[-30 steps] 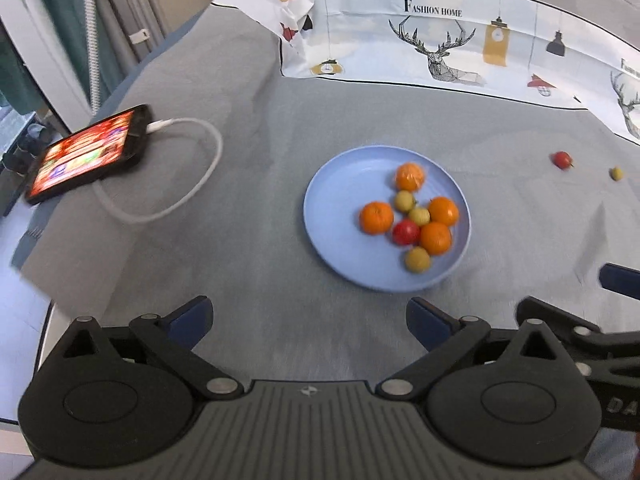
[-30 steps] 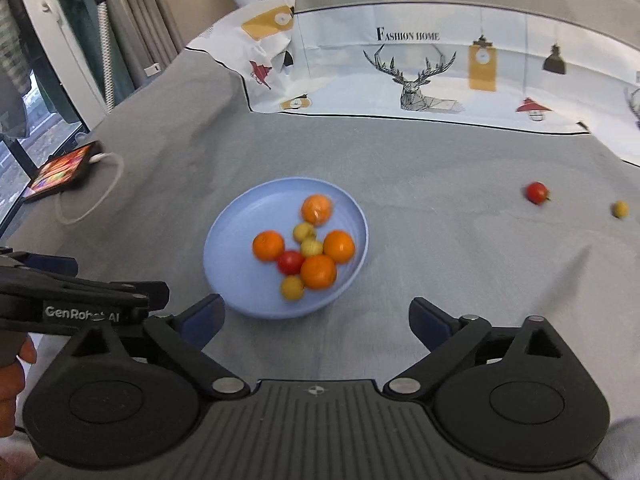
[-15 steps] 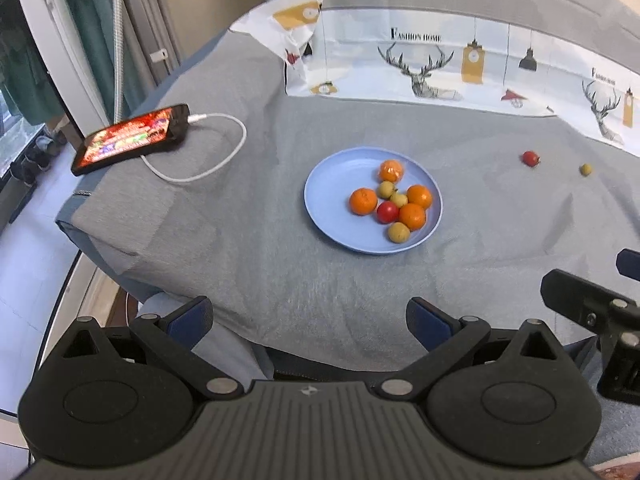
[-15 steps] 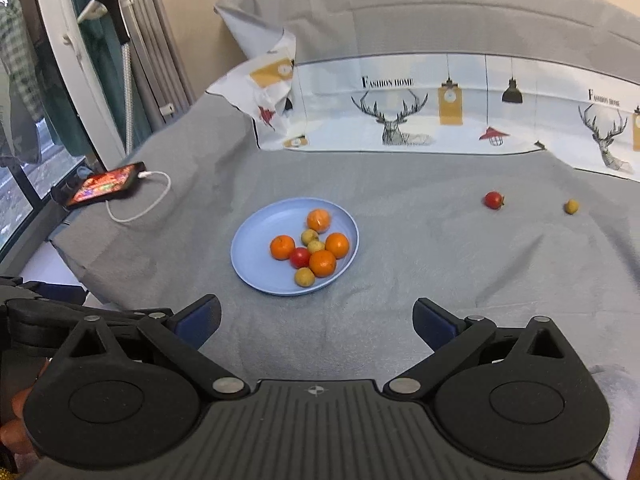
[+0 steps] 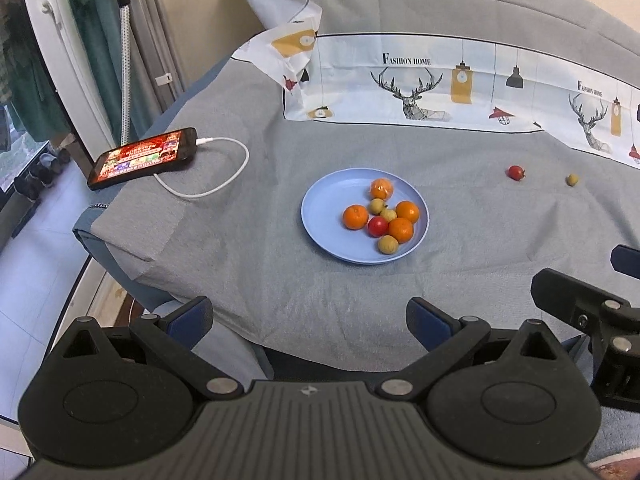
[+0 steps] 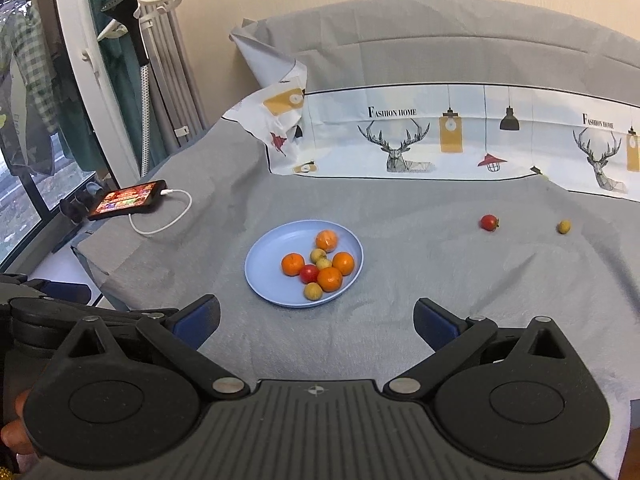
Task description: Organize fruits
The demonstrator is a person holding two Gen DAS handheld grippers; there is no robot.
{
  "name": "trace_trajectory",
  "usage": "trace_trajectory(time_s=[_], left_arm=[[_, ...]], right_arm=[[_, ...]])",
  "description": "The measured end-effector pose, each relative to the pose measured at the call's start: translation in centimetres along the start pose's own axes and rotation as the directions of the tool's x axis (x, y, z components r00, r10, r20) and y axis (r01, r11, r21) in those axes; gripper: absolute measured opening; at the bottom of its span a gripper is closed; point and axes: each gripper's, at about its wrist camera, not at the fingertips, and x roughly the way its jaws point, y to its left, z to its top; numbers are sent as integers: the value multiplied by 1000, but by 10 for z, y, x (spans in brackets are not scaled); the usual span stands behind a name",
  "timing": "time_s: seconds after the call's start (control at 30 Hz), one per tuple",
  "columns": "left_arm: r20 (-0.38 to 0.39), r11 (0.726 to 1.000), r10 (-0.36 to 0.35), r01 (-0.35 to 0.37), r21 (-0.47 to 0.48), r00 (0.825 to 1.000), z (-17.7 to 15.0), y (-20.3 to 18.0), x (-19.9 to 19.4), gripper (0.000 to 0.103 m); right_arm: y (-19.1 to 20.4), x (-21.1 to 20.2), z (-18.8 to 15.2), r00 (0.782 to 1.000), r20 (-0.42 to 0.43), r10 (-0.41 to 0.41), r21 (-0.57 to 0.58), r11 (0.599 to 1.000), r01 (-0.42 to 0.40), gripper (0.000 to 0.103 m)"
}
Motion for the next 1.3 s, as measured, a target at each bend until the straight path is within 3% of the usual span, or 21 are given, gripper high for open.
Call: trace_trajectory(time_s=[0.83,1.13,1.3], left_arm=[[-39,999,17,-16,31,999,2,-5,16,103],[-100,997,35,-28,70,994,6,-16,40,103],[-195,996,22,-4,91,981,15,-32,69,103]], right_arm=[[-3,12,-4,999,-36,19,1,1000,-19,102],[-19,33,-6,996,-86,32,43,999,-28,102],[-44,52,-11,991,-129,23,118,993,-7,102]])
